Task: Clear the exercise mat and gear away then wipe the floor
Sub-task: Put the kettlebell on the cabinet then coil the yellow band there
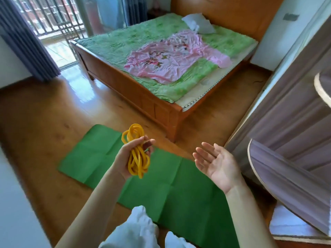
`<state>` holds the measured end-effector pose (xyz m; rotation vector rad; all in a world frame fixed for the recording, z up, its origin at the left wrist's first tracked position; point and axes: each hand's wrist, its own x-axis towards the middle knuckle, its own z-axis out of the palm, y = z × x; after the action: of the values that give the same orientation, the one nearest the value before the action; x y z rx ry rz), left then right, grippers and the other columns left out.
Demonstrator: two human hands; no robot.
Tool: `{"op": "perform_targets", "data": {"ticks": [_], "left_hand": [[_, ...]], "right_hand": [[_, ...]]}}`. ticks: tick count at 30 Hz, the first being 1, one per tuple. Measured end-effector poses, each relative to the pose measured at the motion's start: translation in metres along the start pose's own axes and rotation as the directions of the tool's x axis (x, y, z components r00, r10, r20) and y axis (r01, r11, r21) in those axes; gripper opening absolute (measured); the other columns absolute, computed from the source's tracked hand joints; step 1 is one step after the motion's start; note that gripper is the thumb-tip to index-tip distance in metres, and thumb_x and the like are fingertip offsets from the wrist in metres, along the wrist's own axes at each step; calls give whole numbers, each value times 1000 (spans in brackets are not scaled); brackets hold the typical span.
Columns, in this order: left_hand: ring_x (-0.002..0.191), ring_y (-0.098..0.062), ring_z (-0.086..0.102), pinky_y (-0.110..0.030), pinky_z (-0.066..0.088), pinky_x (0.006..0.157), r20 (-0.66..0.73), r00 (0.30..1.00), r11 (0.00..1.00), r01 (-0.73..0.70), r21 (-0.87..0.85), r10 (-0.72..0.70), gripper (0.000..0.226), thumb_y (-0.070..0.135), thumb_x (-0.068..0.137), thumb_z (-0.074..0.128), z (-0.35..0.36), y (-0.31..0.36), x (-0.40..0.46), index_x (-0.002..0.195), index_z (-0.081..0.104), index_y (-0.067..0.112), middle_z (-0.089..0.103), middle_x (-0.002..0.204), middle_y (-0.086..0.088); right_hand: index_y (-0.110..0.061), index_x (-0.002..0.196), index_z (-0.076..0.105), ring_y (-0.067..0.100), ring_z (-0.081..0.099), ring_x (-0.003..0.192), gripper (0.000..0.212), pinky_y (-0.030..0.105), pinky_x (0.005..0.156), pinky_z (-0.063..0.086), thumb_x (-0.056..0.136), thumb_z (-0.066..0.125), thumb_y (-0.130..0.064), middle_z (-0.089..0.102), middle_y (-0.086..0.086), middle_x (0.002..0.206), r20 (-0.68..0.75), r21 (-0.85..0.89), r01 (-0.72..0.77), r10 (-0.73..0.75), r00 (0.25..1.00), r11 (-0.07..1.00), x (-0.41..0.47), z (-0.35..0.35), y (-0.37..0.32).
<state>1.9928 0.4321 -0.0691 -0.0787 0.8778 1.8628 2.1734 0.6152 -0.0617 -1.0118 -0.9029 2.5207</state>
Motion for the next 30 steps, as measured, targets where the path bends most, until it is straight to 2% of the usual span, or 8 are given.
{"op": "perform_targets", "data": {"ticks": [6,14,18,21,24,26,27,30], "left_hand": [[59,-19,63,-22,51,46,-190,965,973,-202,-110,179,68,16,25,95,-33,-8,-63,82,58,9,67,80,-11],[61,-18,62,-20,51,46,-406,847,882,-438,-171,342,63,16,32,93,-107,5,-157,83,57,10,66,82,-12],[60,-16,63,-19,51,44,-498,784,838,-514,-185,371,18,15,70,66,-144,27,-195,82,53,11,67,78,-10],[59,-17,65,-21,52,44,-523,756,808,-555,-196,393,33,16,56,81,-173,55,-217,78,58,9,67,78,-12],[59,-17,65,-20,52,46,-542,737,798,-574,-186,404,35,16,56,82,-208,89,-240,80,58,9,66,78,-11],[59,-16,64,-21,53,48,-530,735,786,-588,-189,422,50,16,42,91,-231,113,-252,81,60,9,64,75,-9],[58,-16,63,-20,53,48,-528,733,781,-595,-191,429,51,16,42,91,-242,123,-257,81,60,9,62,73,-8],[56,-14,61,-19,52,50,-554,713,754,-621,-215,430,27,15,66,77,-270,151,-272,84,57,9,60,71,-6]], "right_hand": [[-11,108,59,31,65,97,30,41,81,54,96,42,-33,66,15,103,122,-208,-109,136,983,972,4,30,2],[-10,108,59,32,64,95,32,43,83,50,95,41,-33,68,15,100,275,-361,-197,306,912,912,11,113,65],[-9,103,60,30,63,92,29,41,79,50,94,42,-30,69,13,94,315,-381,-221,350,882,898,19,169,107],[-9,101,60,28,62,92,28,41,81,49,94,42,-28,68,12,93,333,-393,-236,376,865,889,27,217,144],[-8,103,59,28,62,92,27,40,81,49,91,43,-28,67,13,95,355,-392,-262,408,841,882,33,264,186],[-8,103,59,28,62,93,27,40,79,49,89,47,-27,66,14,98,372,-388,-273,420,828,880,39,292,213],[-8,103,60,28,62,93,26,40,79,49,89,46,-27,65,14,98,377,-387,-275,423,824,880,41,305,225],[-9,103,60,28,62,94,26,39,78,52,93,44,-27,65,14,99,382,-371,-296,435,816,880,47,342,252]]}}
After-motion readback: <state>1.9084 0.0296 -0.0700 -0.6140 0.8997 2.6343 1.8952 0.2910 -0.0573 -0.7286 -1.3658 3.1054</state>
